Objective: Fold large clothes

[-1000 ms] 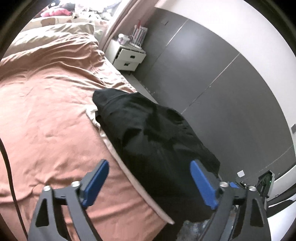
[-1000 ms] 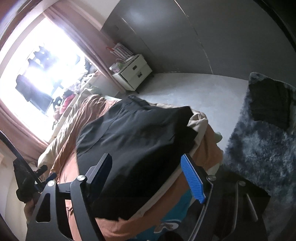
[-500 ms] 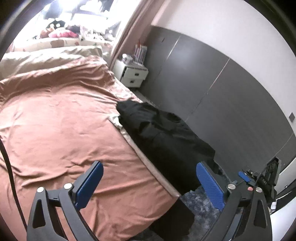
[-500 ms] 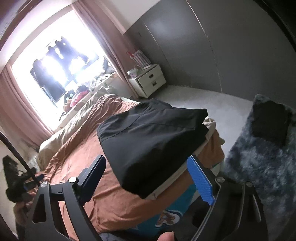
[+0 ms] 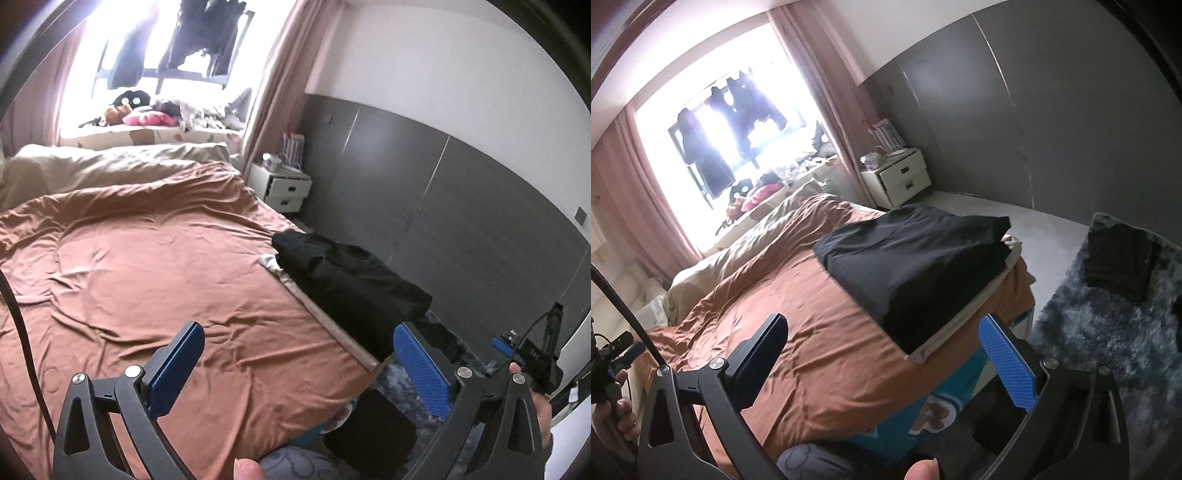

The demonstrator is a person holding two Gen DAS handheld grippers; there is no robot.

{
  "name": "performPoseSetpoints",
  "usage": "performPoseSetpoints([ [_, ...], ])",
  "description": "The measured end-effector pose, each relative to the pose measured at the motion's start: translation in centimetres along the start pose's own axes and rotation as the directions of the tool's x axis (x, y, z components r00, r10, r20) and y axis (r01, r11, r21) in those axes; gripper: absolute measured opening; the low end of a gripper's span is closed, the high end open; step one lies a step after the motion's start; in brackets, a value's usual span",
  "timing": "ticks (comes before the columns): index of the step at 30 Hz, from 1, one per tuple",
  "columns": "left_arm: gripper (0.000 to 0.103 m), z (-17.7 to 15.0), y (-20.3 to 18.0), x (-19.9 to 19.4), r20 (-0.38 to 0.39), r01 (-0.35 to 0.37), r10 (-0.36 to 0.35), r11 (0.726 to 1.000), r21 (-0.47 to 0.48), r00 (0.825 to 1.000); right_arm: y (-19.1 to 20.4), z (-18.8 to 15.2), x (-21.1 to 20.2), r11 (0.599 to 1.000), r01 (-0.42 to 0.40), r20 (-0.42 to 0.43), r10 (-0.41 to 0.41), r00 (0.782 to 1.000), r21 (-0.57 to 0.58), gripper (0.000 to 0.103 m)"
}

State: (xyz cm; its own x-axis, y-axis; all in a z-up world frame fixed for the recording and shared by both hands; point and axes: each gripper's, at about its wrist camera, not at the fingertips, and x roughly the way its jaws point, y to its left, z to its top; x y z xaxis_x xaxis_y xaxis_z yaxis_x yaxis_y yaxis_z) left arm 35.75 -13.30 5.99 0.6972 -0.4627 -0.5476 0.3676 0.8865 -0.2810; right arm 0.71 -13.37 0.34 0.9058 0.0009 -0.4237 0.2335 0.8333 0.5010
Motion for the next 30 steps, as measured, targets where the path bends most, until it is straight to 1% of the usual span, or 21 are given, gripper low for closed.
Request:
performPoseSetpoints([
  [5, 0.103, -1.8, 0.3, -4.7, 0.039, -0.023, 0.022, 0.999, 0.035, 0.999, 1.6, -2.1, -1.9, 0.999, -0.007, 0.004, 0.007, 1.000, -0.032, 0.103],
  [8, 0.103, -3.2, 1.0, -7.7, 0.065, -0.030, 0.028, 0.999, 0.022, 0.997, 2.3, -2.9, -2.5, 0.998, -0.010, -0.002, 0.010, 1.000, -0.060, 0.103],
  [13, 0.103, -5.6, 1.5, -11.7, 0.107, -0.066, 0.065, 0.998, 0.004, 0.992, 3.7, -4.9, -4.3, 0.995, -0.028, 0.006, 0.028, 1.000, -0.101, 0.103],
  [16, 0.103, -7.2, 1.7, -13.9, 0.137, -0.090, 0.091, 0.996, -0.010, 0.986, 3.9, -5.5, -4.8, 0.991, -0.034, 0.003, 0.035, 0.999, -0.127, 0.103],
  [18, 0.103, -8.2, 1.6, -15.0, 0.151, -0.123, 0.124, 0.992, -0.013, 0.981, 4.3, -6.2, -5.2, 0.989, -0.038, -0.002, 0.038, 0.999, -0.144, 0.103],
  [22, 0.103, -10.8, 1.5, -17.3, 0.192, -0.158, 0.159, 0.987, -0.020, 0.968, 4.3, -7.5, -6.4, 0.983, -0.038, 0.010, 0.040, 0.999, -0.180, 0.103],
  [27, 0.103, -13.8, 1.4, -19.0, 0.200, -0.178, 0.182, 0.983, -0.039, 0.963, 4.4, -9.0, -7.7, 0.975, -0.052, 0.021, 0.058, 0.998, -0.217, 0.103],
  [30, 0.103, -15.4, 1.2, -20.1, 0.218, -0.217, 0.220, 0.975, -0.038, 0.951, 4.5, -9.8, -8.2, 0.971, -0.058, 0.035, 0.068, 0.997, -0.232, 0.103],
])
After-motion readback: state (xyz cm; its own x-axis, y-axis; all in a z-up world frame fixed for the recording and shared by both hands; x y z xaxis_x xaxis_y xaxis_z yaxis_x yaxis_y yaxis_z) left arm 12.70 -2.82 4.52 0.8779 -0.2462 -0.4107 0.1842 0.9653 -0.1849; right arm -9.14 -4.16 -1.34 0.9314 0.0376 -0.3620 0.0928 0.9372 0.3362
